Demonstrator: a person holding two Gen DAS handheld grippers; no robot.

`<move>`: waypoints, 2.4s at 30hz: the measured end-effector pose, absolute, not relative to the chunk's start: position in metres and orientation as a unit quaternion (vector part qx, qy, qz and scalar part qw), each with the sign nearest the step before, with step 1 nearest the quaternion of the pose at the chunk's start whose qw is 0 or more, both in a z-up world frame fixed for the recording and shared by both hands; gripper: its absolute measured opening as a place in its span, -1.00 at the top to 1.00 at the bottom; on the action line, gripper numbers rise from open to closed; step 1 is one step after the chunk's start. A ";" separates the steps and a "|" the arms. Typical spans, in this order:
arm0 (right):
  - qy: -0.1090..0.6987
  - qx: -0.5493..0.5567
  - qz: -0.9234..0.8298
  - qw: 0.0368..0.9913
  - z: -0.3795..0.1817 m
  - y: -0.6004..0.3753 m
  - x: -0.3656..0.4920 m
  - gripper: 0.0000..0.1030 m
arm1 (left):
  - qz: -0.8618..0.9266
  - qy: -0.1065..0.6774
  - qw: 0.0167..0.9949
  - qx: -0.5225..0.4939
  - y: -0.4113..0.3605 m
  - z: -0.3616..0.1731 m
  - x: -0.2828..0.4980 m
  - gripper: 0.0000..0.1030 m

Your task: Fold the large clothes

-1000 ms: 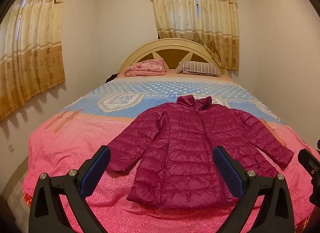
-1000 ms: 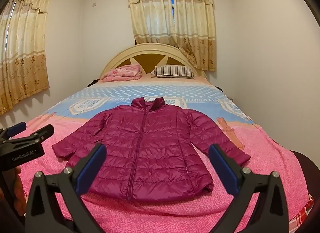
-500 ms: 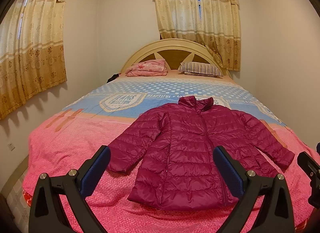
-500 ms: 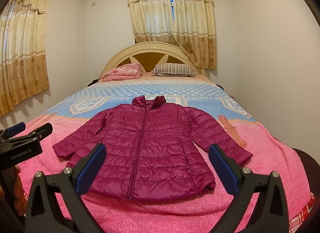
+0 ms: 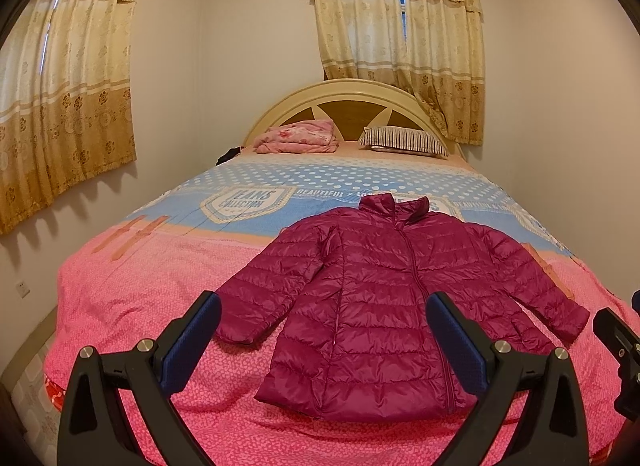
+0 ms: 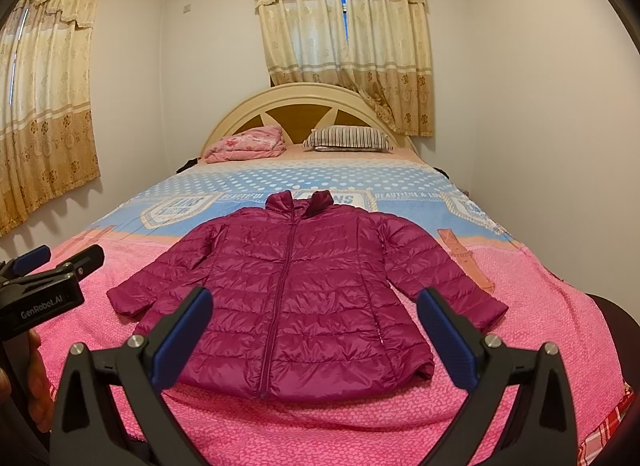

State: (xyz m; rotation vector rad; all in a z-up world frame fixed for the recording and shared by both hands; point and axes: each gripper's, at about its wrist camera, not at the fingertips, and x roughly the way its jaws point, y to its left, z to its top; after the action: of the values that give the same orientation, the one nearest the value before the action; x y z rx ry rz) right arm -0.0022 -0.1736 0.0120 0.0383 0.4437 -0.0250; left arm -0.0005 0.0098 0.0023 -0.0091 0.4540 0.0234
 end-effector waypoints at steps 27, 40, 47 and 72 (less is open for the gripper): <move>0.221 0.021 -0.012 0.975 0.010 -0.171 -0.001 -1.00 | 0.013 0.224 0.975 -0.004 0.010 0.000 -0.002 -0.98; 0.223 0.022 -0.011 0.975 0.008 -0.168 -0.001 -1.00 | 0.013 0.224 0.975 -0.005 0.010 -0.001 -0.002 -0.98; 0.224 0.023 -0.011 0.974 0.007 -0.167 -0.001 -1.00 | 0.013 0.225 0.974 -0.005 0.011 -0.003 -0.003 -0.98; 0.371 0.149 -0.148 0.905 -0.111 -0.340 0.117 -0.87 | 0.042 0.315 0.947 0.049 0.012 -0.088 0.149 -0.98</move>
State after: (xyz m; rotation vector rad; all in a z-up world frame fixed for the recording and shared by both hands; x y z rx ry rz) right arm 0.1172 -0.3400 -0.1106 0.3074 0.7665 -0.3061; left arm 0.1491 0.0124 -0.0877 0.0990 0.6406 0.0846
